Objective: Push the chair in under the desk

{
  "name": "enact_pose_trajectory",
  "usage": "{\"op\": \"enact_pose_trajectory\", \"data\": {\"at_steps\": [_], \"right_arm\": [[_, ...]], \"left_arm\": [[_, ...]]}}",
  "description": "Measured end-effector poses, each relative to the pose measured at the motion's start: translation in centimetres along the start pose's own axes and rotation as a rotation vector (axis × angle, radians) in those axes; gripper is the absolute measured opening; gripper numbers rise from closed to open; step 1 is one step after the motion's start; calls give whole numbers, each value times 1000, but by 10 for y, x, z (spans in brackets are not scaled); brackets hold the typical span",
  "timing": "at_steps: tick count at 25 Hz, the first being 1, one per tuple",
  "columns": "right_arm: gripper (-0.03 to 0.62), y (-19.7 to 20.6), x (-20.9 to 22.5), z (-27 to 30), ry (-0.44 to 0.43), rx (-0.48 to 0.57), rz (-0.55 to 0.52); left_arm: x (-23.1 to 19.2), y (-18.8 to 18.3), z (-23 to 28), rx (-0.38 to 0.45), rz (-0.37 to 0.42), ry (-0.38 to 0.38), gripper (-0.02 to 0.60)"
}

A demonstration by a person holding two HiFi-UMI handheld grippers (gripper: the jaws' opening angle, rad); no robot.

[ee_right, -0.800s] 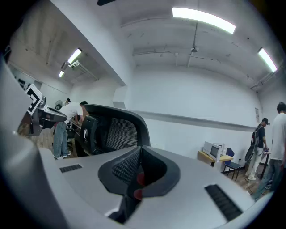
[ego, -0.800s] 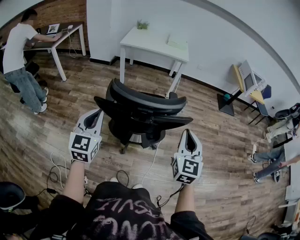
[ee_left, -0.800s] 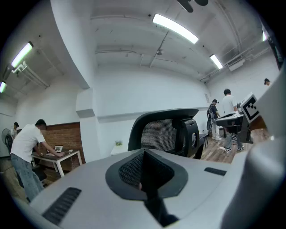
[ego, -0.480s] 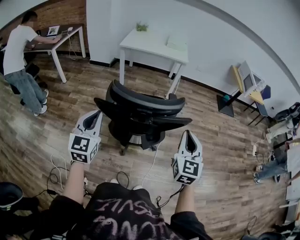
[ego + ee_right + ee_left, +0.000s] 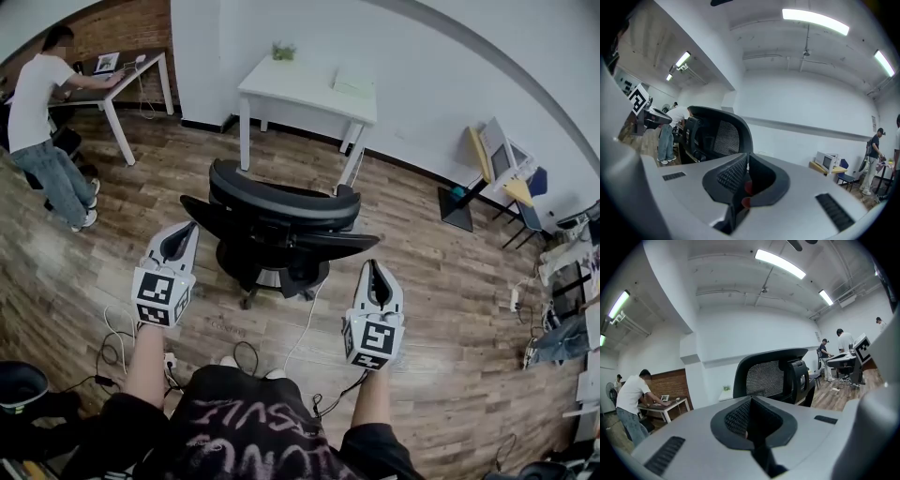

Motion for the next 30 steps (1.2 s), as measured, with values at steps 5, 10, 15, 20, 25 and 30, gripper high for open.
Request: {"op": "enact_pose_trajectory", "data": {"at_steps": [5,10,15,20,25,30], "right_arm": [[28,6,10,7,-54,16,14],[28,12,17,15,-81,17,26],[28,18,20,24,-79,6,27],[29,20,13,36,-94,-2,1],[31,25,8,46,-100,-28,-30],[101,26,3,55,-141,-60,-55]], "left_arm": [[8,-2,4,-14,51,-24,16],[11,-2,8,-19,89,-25,17],[8,2,14,-32,108,-10,17],[-2,16,27,-49,164,44,17],[-20,28,43,-54,178,95,17],[-27,35,55,-64,226,186,17]]}}
Point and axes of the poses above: the fingertips, and each gripper's own axes: z forward along the fingers, x to its right, y out of its underside, the point moved 4 cm from there along -z, backward along the fingers, and after that the axes turned 10 degrees about x, right-handed, at the moved point
